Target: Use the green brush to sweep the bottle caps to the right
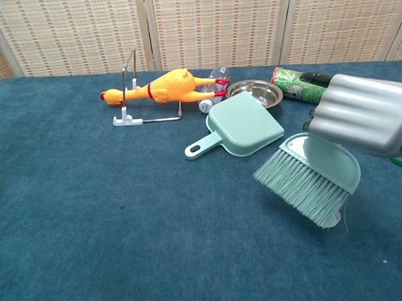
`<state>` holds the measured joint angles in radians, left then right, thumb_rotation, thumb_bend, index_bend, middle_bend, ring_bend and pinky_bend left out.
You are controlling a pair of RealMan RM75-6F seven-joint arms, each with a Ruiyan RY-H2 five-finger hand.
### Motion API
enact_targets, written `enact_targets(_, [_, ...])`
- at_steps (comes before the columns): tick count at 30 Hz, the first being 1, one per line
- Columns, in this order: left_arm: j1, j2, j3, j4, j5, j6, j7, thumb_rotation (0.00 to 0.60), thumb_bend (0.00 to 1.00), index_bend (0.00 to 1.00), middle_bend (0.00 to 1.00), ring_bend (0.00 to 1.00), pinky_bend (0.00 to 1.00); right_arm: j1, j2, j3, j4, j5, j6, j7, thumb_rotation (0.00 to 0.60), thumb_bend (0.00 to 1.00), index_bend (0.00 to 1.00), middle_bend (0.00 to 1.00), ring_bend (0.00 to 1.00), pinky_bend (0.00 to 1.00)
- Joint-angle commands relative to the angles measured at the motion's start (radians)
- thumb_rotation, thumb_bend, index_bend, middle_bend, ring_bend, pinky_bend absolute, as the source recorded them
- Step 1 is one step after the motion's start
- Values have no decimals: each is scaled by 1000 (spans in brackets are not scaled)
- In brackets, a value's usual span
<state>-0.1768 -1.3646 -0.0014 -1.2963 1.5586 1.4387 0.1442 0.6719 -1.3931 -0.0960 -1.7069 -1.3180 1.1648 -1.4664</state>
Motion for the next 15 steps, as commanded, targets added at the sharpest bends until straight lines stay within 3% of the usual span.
enact_targets(1, [1, 2, 1, 0, 2, 4, -3, 600, 478, 0, 0, 0, 74, 16, -62, -16, 32, -12, -25, -144, 600, 396, 886, 813, 540, 87])
enact_targets(5, [-1, 4, 2, 0, 3, -2, -8, 600, 479, 0, 0, 0, 74, 11, -96, -30, 78, -36, -8, -251, 600, 396, 886, 813, 540, 87])
enact_targets(15, [4, 6, 8, -3, 10, 6, -6, 600, 478, 0, 0, 0, 74, -21, -74, -46, 128, -52, 19, -323, 600, 396, 886, 813, 540, 87])
